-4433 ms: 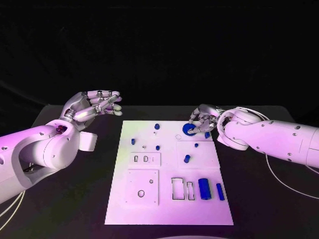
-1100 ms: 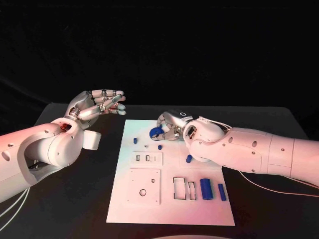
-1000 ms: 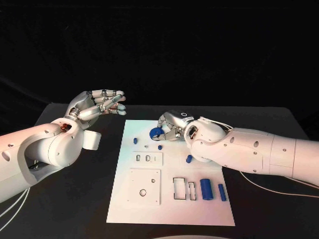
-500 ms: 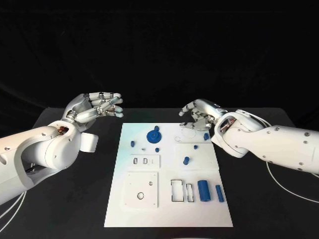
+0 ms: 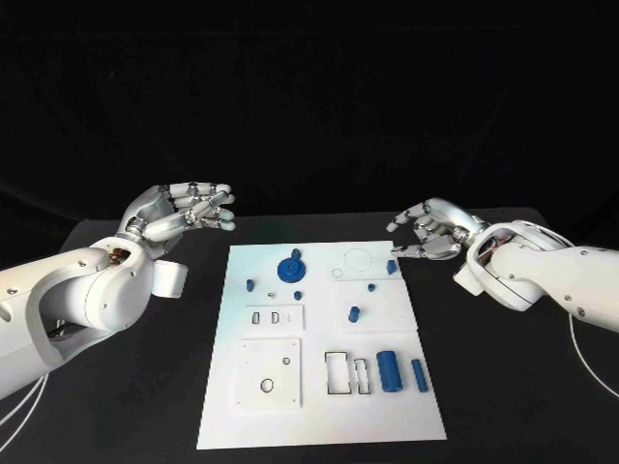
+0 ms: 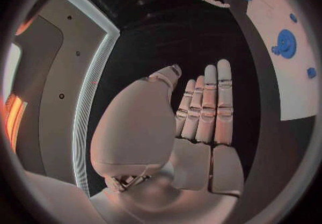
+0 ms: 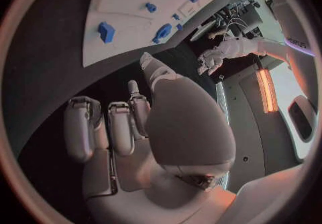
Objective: Assemble the parts on the task board
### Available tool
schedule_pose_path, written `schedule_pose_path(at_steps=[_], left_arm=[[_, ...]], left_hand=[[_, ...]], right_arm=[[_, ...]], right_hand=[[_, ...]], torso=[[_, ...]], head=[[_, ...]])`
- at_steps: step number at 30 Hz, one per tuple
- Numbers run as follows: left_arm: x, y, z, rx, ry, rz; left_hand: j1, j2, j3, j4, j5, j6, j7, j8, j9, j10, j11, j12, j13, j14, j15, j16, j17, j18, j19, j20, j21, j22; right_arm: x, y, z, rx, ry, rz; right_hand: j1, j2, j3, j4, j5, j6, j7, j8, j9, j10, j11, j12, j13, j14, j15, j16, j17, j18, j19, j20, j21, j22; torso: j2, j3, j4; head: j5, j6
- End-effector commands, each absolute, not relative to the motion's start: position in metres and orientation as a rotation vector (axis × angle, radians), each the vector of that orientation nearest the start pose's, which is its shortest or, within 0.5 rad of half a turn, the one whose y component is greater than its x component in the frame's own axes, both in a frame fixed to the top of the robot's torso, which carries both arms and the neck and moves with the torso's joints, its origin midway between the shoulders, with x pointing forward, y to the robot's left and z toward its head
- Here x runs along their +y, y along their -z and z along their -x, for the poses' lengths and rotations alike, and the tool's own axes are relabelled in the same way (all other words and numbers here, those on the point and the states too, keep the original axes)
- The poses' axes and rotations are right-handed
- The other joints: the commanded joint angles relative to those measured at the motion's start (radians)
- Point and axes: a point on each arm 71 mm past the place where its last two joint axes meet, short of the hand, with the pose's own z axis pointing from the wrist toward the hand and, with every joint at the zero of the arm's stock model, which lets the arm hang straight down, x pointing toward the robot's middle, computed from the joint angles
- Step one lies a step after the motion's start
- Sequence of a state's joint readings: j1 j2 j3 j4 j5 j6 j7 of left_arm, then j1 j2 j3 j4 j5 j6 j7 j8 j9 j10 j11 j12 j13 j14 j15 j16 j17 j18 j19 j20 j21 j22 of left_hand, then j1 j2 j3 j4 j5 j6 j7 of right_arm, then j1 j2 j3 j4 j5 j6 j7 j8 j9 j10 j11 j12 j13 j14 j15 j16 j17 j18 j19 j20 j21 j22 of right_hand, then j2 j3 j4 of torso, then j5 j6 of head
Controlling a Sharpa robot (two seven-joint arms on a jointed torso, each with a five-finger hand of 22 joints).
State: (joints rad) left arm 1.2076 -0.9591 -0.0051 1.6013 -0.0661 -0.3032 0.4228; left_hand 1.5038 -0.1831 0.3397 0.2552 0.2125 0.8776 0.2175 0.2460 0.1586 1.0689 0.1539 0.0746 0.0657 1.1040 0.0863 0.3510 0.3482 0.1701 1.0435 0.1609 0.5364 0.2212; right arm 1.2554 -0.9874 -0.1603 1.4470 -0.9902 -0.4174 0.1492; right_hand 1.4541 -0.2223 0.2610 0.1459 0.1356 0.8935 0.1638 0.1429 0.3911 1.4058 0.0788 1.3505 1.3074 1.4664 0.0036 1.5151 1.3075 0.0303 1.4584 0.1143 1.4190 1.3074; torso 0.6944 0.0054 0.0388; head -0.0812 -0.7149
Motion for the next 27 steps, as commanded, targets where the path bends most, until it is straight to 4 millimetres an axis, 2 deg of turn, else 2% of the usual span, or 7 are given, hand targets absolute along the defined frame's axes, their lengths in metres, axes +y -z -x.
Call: schedule_pose_path(at_steps=[1,3,5,11,14,22,27], left_arm=[[0.241,0.151,-0.479,1.358,1.573,1.016],[0.241,0.151,-0.480,1.359,1.573,1.017],[0.241,0.152,-0.480,1.359,1.571,1.018],[0.243,0.152,-0.480,1.357,1.567,1.019],[0.243,0.152,-0.480,1.357,1.566,1.019],[0.243,0.152,-0.480,1.358,1.567,1.019],[0.244,0.152,-0.480,1.357,1.564,1.020]], left_hand=[[-0.005,0.003,0.004,-0.003,-0.004,0.003,-0.003,-0.005,-0.001,0.006,0.000,-0.007,0.001,-0.008,0.000,-0.004,0.002,0.011,0.002,0.008,0.006,-0.001],[-0.005,0.003,0.004,-0.003,-0.004,0.003,-0.003,-0.005,-0.001,0.006,0.000,-0.007,0.001,-0.008,0.000,-0.004,0.002,0.011,0.002,0.008,0.006,-0.001],[-0.005,0.003,0.004,-0.003,-0.004,0.003,-0.003,-0.005,-0.001,0.006,0.000,-0.007,0.001,-0.008,0.000,-0.004,0.002,0.011,0.002,0.008,0.006,-0.001],[-0.004,0.003,0.005,-0.004,-0.004,0.003,-0.004,-0.005,-0.001,0.006,-0.001,-0.007,0.001,-0.009,-0.001,-0.004,0.003,0.012,0.001,0.008,0.006,-0.001],[-0.003,0.003,0.005,-0.005,-0.004,0.003,-0.004,-0.005,-0.001,0.006,-0.001,-0.007,0.001,-0.009,-0.001,-0.004,0.003,0.012,0.001,0.007,0.006,-0.001],[-0.003,0.003,0.005,-0.005,-0.004,0.003,-0.004,-0.005,-0.001,0.006,-0.001,-0.007,0.001,-0.009,-0.001,-0.004,0.003,0.012,0.001,0.007,0.006,-0.001],[-0.003,0.003,0.005,-0.005,-0.004,0.003,-0.004,-0.005,-0.001,0.006,-0.001,-0.007,0.001,-0.009,-0.001,-0.004,0.003,0.012,0.001,0.007,0.006,-0.001]], right_arm=[[-0.304,0.202,-0.486,1.671,-0.783,-0.232],[-0.308,0.209,-0.484,1.689,-0.761,-0.230],[-0.310,0.214,-0.483,1.703,-0.748,-0.231],[-0.312,0.225,-0.481,1.729,-0.718,-0.231],[-0.313,0.229,-0.482,1.734,-0.705,-0.233],[-0.309,0.240,-0.485,1.746,-0.680,-0.237],[-0.305,0.244,-0.488,1.745,-0.672,-0.240]], right_hand=[[0.009,-0.003,-0.001,-0.005,-0.005,-0.009,0.002,-0.006,-0.002,-0.009,0.001,-0.006,0.055,0.064,0.004,-0.002,0.099,0.015,-0.007,0.000,-0.001,0.145],[0.007,-0.004,-0.005,-0.004,-0.005,-0.014,0.003,-0.009,-0.002,-0.009,0.002,-0.007,0.054,0.064,0.005,-0.001,0.100,0.015,-0.007,0.001,-0.002,0.144],[0.003,-0.005,-0.010,-0.001,-0.006,-0.015,0.004,-0.010,-0.003,-0.009,0.003,-0.007,0.054,0.065,0.005,-0.001,0.103,0.015,-0.006,0.001,-0.002,0.145],[-0.007,-0.005,-0.022,0.006,-0.006,-0.011,0.004,-0.010,-0.001,-0.002,0.003,0.001,0.060,0.068,0.006,0.003,0.113,0.013,0.000,0.002,0.004,0.150],[-0.011,-0.004,-0.027,0.009,-0.005,-0.009,0.003,-0.010,-0.001,-0.001,0.003,0.002,0.062,0.068,0.006,0.003,0.115,0.012,0.001,0.002,0.005,0.151],[-0.016,-0.003,-0.035,0.014,-0.005,-0.006,0.003,-0.009,0.000,0.001,0.003,0.004,0.063,0.069,0.006,0.004,0.118,0.012,0.002,0.002,0.006,0.152],[-0.017,0.008,-0.036,0.020,-0.004,0.002,0.001,-0.006,0.002,0.007,0.001,0.012,0.069,0.070,0.005,0.006,0.122,0.011,0.007,0.002,0.011,0.156]], torso=[[0.000,0.0030,-0.0017],[-0.001,0.0011,0.0012],[0.000,0.0013,0.0022],[0.000,0.0000,-0.0018],[0.000,-0.0005,-0.0018],[0.000,0.0010,-0.0009],[0.000,0.0008,-0.0006]], head=[[-0.003,-0.002],[-0.006,-0.003],[-0.008,-0.003],[-0.005,-0.006],[-0.004,-0.008],[0.000,-0.013],[0.002,-0.015]])
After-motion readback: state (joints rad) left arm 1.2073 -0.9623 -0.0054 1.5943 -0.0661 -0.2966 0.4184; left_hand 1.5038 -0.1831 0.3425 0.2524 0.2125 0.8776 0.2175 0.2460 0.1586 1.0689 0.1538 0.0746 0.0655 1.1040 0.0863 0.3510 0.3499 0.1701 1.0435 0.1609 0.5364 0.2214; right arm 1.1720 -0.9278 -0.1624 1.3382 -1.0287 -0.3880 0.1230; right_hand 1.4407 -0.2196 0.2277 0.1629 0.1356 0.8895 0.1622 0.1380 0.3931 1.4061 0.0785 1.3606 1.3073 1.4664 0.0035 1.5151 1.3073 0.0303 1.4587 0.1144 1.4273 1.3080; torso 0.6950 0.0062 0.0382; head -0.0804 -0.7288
